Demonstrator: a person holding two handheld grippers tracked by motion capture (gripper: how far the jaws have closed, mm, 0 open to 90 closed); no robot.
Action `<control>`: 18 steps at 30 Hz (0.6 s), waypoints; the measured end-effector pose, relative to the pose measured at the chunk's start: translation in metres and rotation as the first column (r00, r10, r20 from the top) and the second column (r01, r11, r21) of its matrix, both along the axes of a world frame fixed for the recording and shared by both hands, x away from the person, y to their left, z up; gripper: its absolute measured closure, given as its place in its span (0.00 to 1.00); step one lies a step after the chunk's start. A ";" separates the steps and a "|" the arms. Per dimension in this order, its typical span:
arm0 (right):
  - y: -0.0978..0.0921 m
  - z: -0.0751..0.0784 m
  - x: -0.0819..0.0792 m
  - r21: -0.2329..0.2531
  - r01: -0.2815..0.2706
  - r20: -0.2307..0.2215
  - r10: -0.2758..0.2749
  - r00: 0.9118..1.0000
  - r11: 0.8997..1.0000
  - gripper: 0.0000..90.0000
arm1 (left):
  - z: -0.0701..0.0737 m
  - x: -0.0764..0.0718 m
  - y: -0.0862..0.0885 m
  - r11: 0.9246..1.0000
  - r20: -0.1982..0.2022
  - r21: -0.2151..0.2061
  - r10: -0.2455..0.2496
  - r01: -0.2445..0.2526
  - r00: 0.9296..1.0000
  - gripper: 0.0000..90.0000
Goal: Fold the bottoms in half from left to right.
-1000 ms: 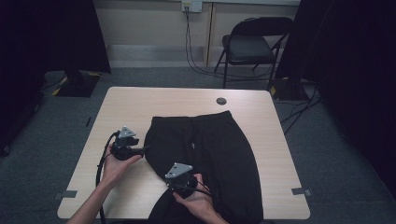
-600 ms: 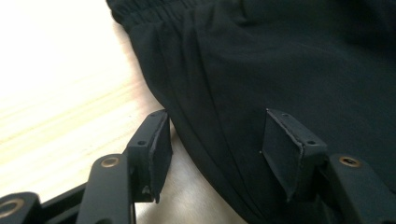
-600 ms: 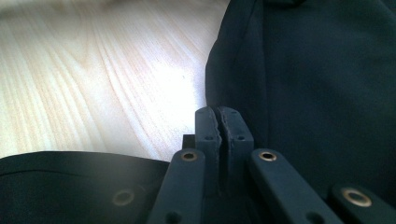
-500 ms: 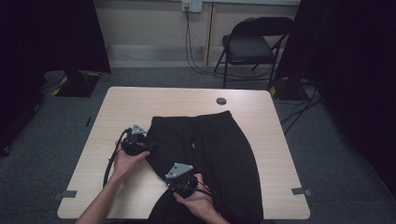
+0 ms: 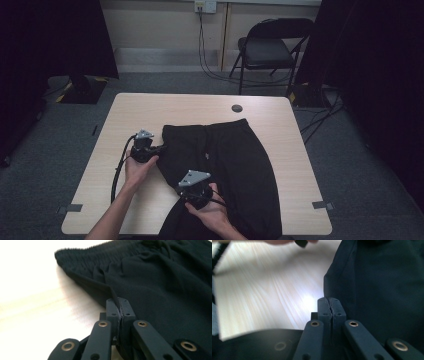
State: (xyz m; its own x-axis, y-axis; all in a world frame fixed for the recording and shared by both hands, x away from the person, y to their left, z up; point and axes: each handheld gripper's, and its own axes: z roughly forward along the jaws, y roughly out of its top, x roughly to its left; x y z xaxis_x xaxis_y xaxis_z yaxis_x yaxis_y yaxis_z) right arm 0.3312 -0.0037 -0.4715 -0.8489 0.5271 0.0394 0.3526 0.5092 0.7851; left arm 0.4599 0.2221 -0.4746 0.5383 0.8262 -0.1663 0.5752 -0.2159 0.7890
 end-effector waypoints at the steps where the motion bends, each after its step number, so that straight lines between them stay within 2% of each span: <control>1: 0.001 0.006 0.000 0.015 0.001 0.003 -0.001 1.000 1.000 0.98 | 0.007 0.001 0.001 0.999 0.006 -0.032 0.005 -0.005 1.000 0.99; 2: 0.002 0.012 0.001 0.025 -0.002 0.013 0.001 1.000 1.000 0.98 | 0.015 0.002 0.001 0.999 0.022 -0.054 0.011 -0.009 1.000 0.99; 4: 0.004 0.023 0.001 0.053 0.001 0.033 -0.002 0.999 0.999 0.98 | 0.030 0.004 0.001 0.997 0.053 -0.071 0.017 -0.013 0.998 0.99; 7: 0.007 0.042 0.002 0.105 -0.002 0.055 -0.003 0.998 0.994 0.99 | 0.049 0.003 0.002 0.991 0.090 -0.135 0.034 -0.022 0.995 0.99; 11: 0.011 0.067 0.001 0.149 -0.027 0.088 0.014 0.996 0.989 0.99 | 0.074 0.003 0.004 0.990 0.130 -0.139 0.042 -0.024 0.991 0.99; 13: 0.013 0.080 0.000 0.161 -0.030 0.122 0.010 0.992 0.986 0.99 | 0.086 0.003 0.008 0.987 0.146 -0.158 0.056 -0.032 0.988 0.99; 18: 0.021 0.109 0.005 0.213 -0.065 0.155 0.032 0.987 0.975 0.99 | 0.112 0.002 0.019 0.988 0.178 -0.147 0.080 -0.054 0.981 0.99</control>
